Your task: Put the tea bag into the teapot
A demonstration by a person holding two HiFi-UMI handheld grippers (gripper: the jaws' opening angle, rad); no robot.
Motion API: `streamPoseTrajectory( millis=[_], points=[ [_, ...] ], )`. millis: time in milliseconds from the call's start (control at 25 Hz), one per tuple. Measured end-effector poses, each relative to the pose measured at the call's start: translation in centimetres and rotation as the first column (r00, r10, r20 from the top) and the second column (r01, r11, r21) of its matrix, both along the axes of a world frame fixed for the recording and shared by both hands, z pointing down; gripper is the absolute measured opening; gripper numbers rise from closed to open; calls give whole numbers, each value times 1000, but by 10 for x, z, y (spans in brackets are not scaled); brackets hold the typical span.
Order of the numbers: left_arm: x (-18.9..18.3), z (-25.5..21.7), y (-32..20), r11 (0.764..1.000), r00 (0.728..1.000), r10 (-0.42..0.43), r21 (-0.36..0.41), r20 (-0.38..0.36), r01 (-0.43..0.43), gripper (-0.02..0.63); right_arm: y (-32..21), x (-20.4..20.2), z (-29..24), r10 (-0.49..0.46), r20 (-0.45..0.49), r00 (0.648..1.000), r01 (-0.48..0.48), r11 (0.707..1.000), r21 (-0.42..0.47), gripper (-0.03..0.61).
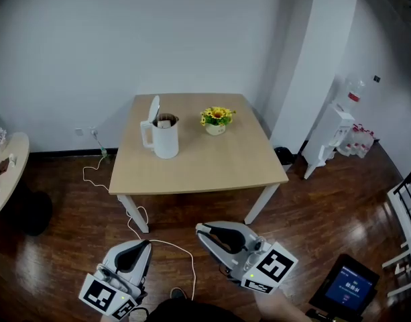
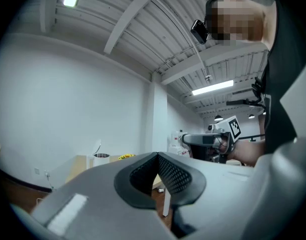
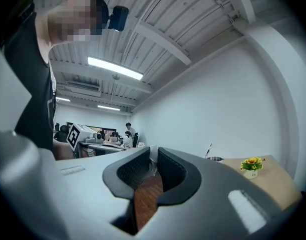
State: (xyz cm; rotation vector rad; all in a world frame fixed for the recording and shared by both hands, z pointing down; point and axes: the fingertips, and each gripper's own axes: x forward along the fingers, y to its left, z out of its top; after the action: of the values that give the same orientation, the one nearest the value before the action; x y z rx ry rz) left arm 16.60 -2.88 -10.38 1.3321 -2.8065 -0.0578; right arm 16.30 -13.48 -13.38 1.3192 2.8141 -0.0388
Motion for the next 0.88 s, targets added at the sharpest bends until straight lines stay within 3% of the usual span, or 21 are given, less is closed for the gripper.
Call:
streamPoseTrajectory(
  millis=[440,600,880],
  points=[
    [-25,-20,18,999,1000,16,-28,-5,-17,3,23,-21,-26,19,12,1000,-19,1000,5,51],
    [-25,-28,21,1000,1000,27,1,-13,-27,2,34,-22,-29,9,-2,1000,-9,1000,18,51],
    [-100,-5,5,1000,998,17,25,-54,-16,2,23,-96,-7,-16,-37,999,17,999,35,50]
  ],
)
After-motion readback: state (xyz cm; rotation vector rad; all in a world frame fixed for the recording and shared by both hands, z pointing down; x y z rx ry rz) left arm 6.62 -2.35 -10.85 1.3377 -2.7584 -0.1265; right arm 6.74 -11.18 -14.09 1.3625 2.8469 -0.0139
